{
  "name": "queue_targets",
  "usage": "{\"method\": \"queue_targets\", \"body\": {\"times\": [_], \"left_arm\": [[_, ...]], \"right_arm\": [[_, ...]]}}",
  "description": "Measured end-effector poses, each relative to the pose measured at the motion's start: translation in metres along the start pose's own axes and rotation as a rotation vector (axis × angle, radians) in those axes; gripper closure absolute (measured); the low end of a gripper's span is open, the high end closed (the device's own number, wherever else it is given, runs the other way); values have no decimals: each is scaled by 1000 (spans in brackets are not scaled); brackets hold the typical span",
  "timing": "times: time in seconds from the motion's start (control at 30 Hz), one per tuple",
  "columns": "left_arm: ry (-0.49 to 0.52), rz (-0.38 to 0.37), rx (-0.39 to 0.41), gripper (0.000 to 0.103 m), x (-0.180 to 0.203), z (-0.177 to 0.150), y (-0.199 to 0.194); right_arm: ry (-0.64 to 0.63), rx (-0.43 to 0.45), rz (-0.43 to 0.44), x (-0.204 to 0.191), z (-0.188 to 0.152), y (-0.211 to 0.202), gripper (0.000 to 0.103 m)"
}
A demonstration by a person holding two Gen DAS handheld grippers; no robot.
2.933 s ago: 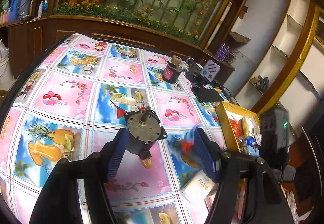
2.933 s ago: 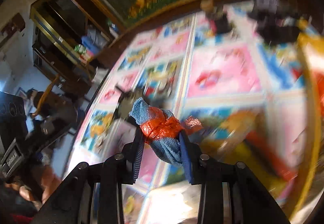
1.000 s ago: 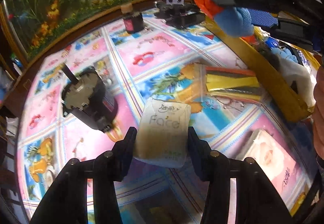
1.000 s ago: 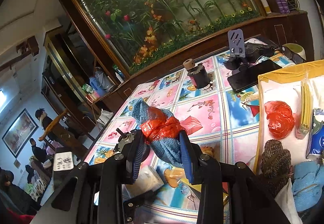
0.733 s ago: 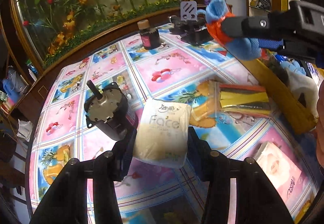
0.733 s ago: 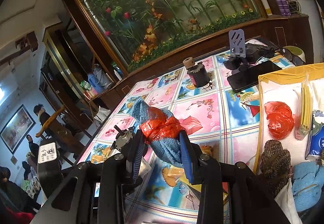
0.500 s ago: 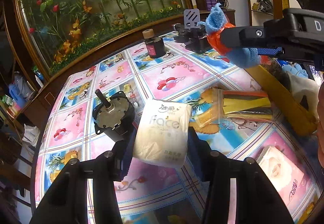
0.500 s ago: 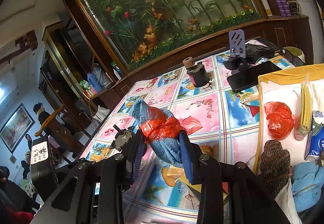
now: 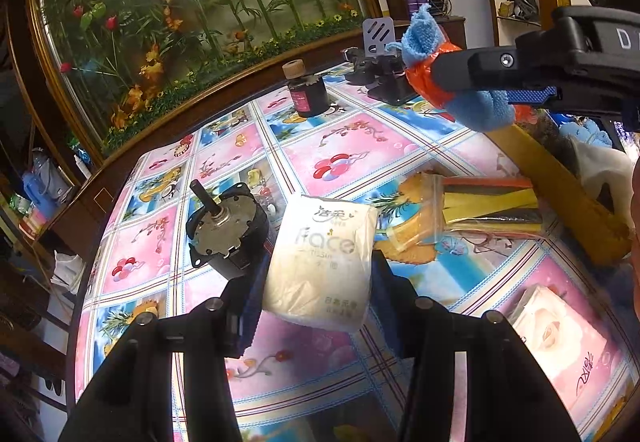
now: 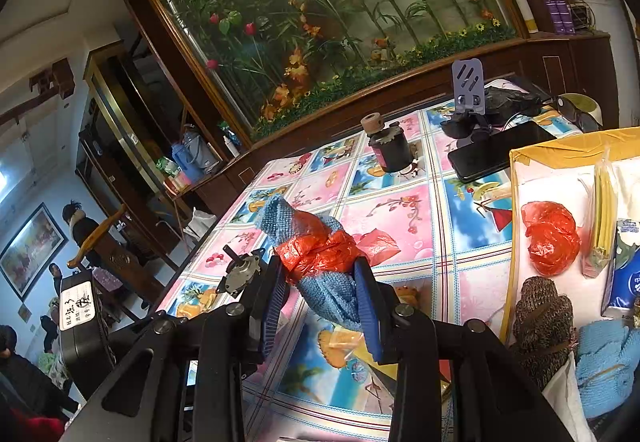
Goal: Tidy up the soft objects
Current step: 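Lift the tissue pack and knit item and carry both over the box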
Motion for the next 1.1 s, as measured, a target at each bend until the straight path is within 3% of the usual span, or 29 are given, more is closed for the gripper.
{"method": "queue_targets", "body": {"times": [1.1], "left_arm": [[1, -1, 1, 54, 1, 0, 0]], "right_arm": [[2, 2, 2, 3, 1, 1, 66]]}}
Point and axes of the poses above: each gripper's, at about its wrist camera, not at the fingertips, and y roughly the way its jaws point, x to its right, z to its top, the point moved 6 cm from there along y, roughly the way its jaws point, and after that the axes turned 10 degrees about -x, right-handed, at the moved point
